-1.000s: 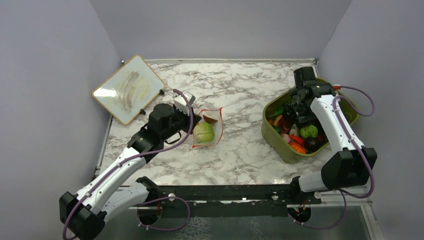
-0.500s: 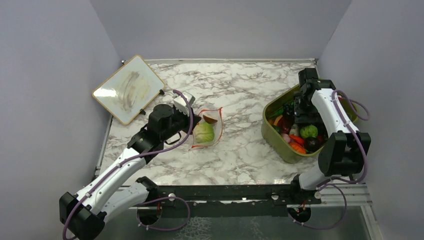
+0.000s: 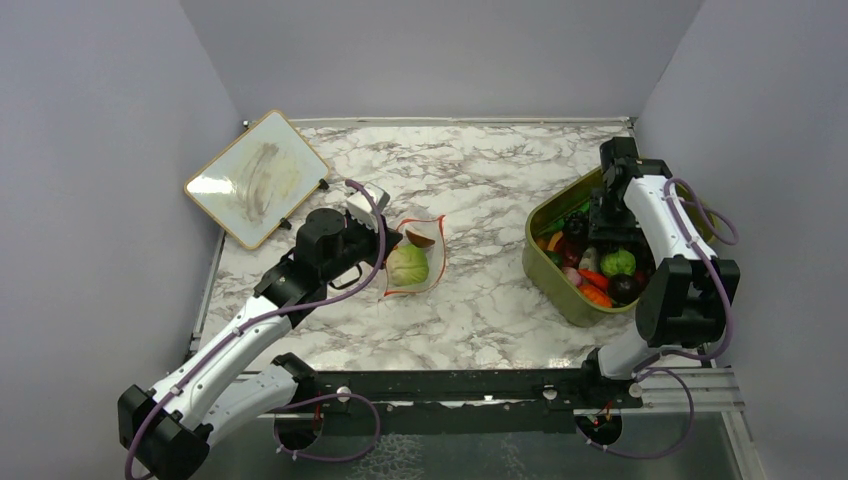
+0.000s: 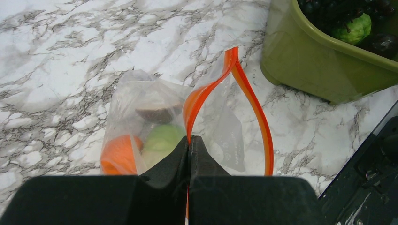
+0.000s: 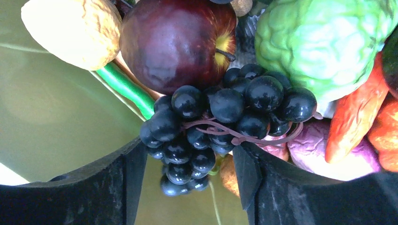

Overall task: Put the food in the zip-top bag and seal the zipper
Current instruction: Pick up the fake fruit from the bin.

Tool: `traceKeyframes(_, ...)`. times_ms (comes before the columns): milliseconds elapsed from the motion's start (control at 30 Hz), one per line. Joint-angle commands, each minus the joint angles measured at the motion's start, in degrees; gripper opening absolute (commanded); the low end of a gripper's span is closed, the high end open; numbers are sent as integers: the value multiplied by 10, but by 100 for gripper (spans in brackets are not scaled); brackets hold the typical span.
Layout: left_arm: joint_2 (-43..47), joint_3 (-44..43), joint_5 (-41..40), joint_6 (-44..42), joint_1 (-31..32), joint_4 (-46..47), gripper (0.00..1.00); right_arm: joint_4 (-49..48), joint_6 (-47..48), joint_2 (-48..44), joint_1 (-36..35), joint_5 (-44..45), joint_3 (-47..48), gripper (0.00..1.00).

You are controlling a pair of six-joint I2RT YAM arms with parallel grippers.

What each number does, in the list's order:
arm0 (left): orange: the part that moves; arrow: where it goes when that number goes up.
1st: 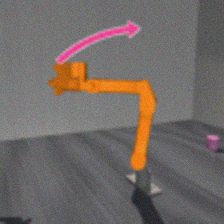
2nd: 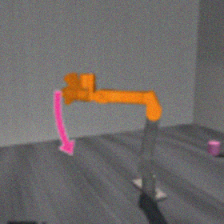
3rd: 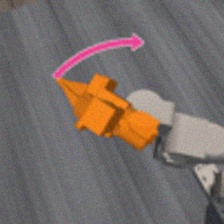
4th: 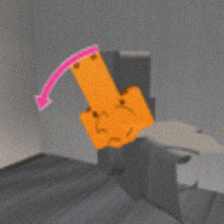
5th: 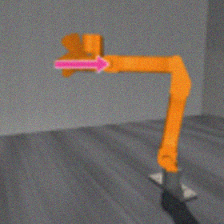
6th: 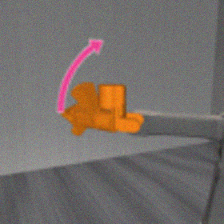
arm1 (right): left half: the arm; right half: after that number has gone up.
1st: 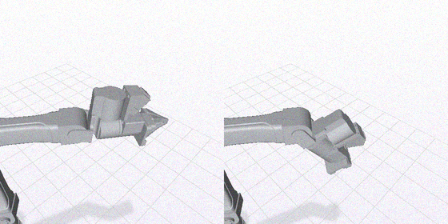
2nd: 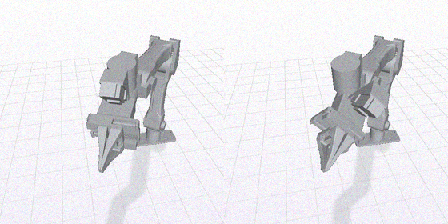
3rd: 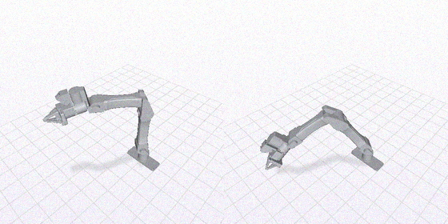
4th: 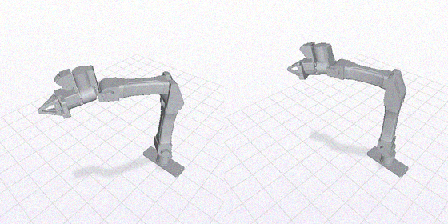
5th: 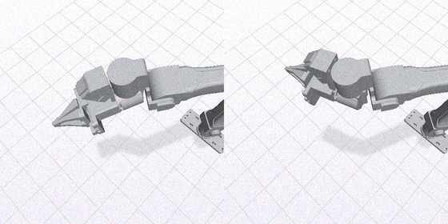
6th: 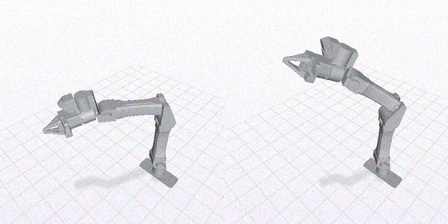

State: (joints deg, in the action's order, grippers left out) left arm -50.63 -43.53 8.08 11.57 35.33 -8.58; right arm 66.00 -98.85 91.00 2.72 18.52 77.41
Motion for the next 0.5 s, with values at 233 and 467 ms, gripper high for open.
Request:
traceKeyframes(233,22,5,3,-7,-1,17,0,-5,9,-6,5,7,-15,46)
traceKeyframes(467,31,7,-5,-8,-1,17,0,-11,27,-43,5,29,-13,25)
